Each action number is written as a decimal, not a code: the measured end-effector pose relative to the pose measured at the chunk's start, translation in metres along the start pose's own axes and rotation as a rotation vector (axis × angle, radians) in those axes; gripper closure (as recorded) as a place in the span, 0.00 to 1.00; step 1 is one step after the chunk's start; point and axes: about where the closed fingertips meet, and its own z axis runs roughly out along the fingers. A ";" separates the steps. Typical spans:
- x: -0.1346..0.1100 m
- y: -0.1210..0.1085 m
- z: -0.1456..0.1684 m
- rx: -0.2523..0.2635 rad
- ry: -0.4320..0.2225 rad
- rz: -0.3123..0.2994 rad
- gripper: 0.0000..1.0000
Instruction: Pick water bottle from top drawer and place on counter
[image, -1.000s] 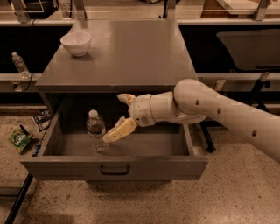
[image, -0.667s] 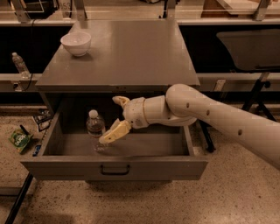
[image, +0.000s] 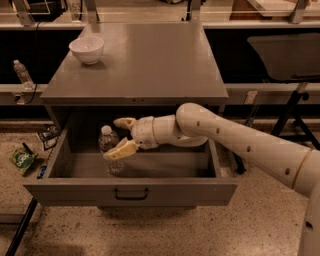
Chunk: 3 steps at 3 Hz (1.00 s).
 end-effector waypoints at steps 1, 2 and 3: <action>0.006 -0.004 0.012 -0.016 -0.020 0.008 0.46; 0.006 -0.006 0.015 -0.025 -0.084 0.011 0.77; -0.001 -0.006 0.002 0.001 -0.120 0.011 0.98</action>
Offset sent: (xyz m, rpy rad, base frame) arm 0.0140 0.0126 -0.0187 0.1249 0.0161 0.0360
